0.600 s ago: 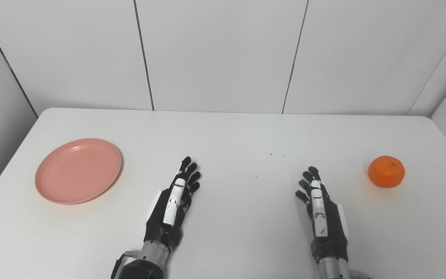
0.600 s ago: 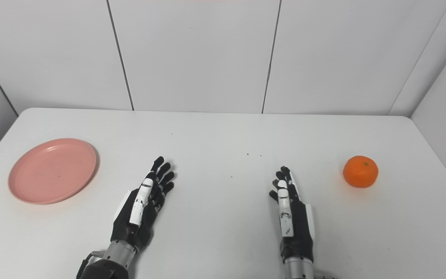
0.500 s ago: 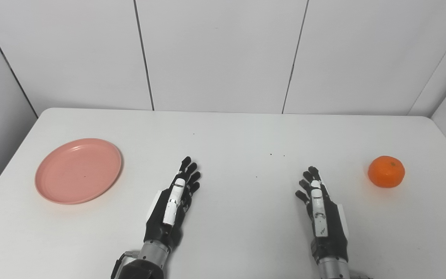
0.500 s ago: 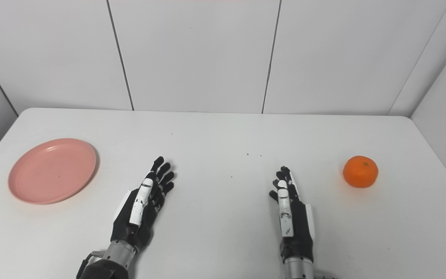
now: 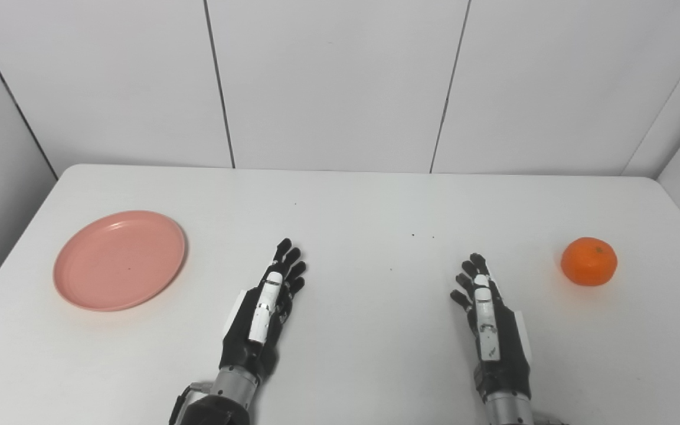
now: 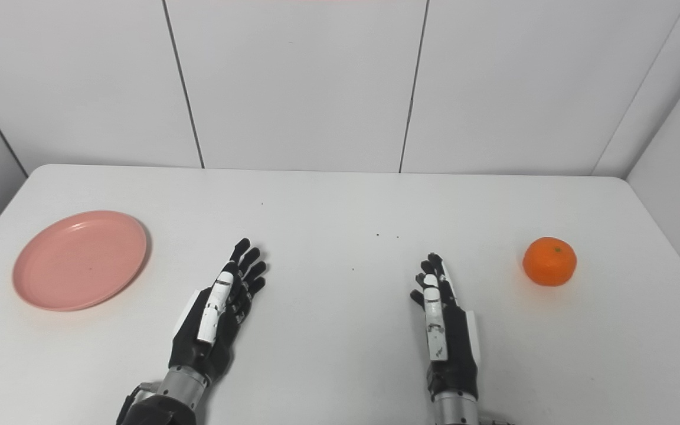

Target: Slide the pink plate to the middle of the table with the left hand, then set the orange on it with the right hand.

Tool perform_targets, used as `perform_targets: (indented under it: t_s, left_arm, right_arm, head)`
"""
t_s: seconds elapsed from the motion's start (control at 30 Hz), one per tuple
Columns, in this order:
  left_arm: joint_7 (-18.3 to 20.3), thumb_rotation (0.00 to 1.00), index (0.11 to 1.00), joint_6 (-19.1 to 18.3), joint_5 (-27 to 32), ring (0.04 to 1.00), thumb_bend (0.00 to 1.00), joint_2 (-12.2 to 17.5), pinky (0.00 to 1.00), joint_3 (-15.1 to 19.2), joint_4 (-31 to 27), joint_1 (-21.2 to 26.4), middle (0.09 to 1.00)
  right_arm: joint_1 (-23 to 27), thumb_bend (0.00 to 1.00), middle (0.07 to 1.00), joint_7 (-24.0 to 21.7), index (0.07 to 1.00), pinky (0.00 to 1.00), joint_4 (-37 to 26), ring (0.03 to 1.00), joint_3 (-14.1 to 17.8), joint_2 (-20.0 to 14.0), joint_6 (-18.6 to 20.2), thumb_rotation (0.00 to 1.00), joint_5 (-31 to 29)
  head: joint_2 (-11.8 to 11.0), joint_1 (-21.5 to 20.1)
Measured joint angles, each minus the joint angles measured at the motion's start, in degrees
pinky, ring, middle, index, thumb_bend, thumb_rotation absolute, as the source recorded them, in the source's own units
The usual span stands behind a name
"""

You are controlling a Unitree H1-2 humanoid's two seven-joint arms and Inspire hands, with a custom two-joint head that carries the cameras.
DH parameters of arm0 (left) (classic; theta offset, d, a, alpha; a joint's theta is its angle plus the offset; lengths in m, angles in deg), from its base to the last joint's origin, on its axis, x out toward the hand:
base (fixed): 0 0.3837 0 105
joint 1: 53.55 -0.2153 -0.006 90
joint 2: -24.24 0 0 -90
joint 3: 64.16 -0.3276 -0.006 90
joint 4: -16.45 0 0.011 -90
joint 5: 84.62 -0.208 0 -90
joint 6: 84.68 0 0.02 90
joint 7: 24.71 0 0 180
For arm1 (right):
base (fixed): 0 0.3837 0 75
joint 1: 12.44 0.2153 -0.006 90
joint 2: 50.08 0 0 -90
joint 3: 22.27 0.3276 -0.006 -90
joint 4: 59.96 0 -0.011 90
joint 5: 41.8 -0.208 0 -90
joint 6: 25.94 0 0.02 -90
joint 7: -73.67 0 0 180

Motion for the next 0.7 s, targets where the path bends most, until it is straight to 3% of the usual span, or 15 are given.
perform_targets:
  t_s: [0.7]
  left_arm:
    - [0.0,1.0,0.985,0.0,-0.1,0.977,0.37,0.0,0.98,0.0,0.0,0.0,0.989]
  right_arm:
    - [0.0,0.22,0.928,0.0,0.932,0.89,0.0,0.913,0.0,0.1,0.0,1.0,0.0]
  head:
    - [-0.5,1.0]
